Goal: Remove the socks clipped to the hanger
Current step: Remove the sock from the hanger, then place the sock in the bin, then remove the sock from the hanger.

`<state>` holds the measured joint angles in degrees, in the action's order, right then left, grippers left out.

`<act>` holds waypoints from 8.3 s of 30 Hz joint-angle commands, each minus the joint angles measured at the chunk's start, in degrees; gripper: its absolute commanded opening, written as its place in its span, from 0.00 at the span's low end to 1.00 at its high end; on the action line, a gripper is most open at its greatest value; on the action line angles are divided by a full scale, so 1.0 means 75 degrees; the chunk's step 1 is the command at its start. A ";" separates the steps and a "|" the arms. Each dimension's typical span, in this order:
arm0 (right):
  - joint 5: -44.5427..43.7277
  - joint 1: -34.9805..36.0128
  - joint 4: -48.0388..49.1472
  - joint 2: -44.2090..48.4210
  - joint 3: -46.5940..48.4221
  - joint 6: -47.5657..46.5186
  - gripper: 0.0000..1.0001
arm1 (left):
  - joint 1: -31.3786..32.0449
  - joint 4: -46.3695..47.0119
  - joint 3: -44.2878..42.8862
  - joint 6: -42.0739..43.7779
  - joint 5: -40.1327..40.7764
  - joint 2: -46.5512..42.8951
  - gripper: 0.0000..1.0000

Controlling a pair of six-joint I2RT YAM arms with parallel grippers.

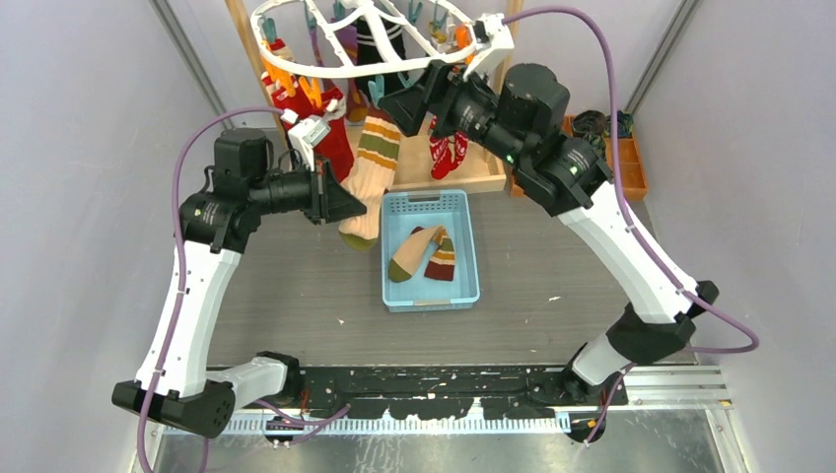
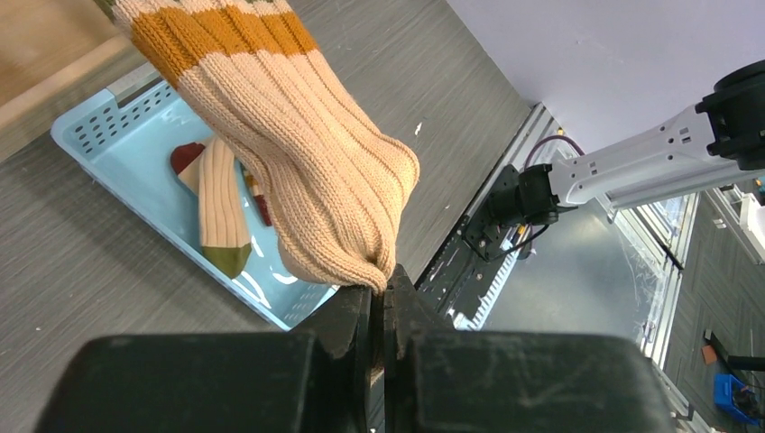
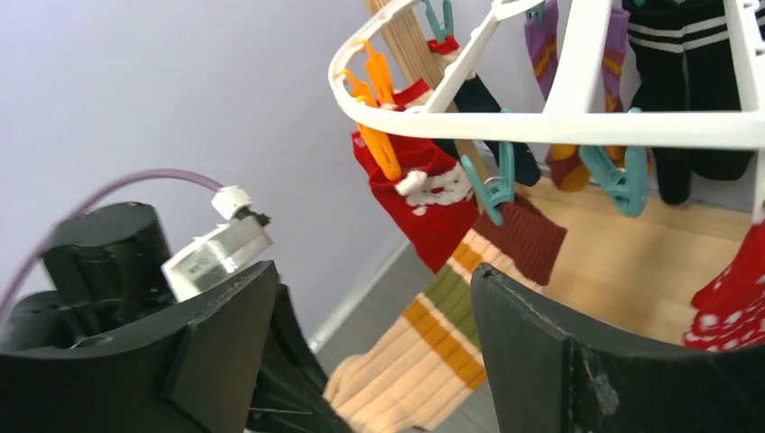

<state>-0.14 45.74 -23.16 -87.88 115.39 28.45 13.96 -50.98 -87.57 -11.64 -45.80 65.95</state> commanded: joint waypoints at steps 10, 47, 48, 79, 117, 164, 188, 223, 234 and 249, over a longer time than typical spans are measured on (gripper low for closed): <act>0.1543 -0.0407 -0.0554 -0.1820 0.1688 -0.1048 0.86 | 0.0049 -0.0252 -0.0439 0.0005 -0.0240 -0.0391 0.00; 0.1624 -0.0840 0.2770 -0.2982 0.1383 0.0597 0.51 | 0.0079 -0.0433 -0.0736 -0.0358 -0.0414 -0.0274 0.00; 0.1585 -0.0821 0.2765 -0.2988 0.1389 0.0544 0.49 | 0.0074 -0.0433 -0.0736 -0.0361 -0.0420 -0.0274 0.00; 0.4063 -0.0254 0.5469 0.1255 -0.5625 0.2277 0.99 | 0.0120 -0.1243 -0.0175 0.1511 -0.0379 -0.0837 0.00; 0.1511 -0.1317 0.2829 0.0863 -0.7177 0.1247 0.01 | -0.0067 -0.2678 0.0013 0.2181 0.2730 -0.0414 1.00; -0.2347 0.1226 0.4514 -0.4707 0.0425 -0.2599 0.91 | -0.5361 -0.4044 -0.2837 0.2629 -0.0218 0.1477 1.00; 0.0399 0.1237 0.4625 -0.0640 -0.3542 -0.1099 0.01 | -0.4002 -0.3261 -0.1969 0.1877 -0.1889 0.0882 0.97; 0.1318 0.1231 0.5079 0.1238 -0.5143 0.2380 0.17 | -0.0619 -0.1063 -0.0221 0.0966 -0.0165 0.0019 0.16; -0.1855 0.1231 0.1914 0.1334 -0.3074 -0.0069 0.80 | 0.0419 -0.0738 0.0245 0.0919 0.1288 -0.0399 0.00; -0.0889 0.0911 -0.1269 -0.1673 0.2153 -0.1885 0.85 | 0.0752 -0.0853 0.0199 0.0978 0.1563 -0.0670 0.00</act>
<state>-9.87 53.10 -25.74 -98.35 126.04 18.13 19.14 -59.33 -85.62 -4.32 -34.22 62.81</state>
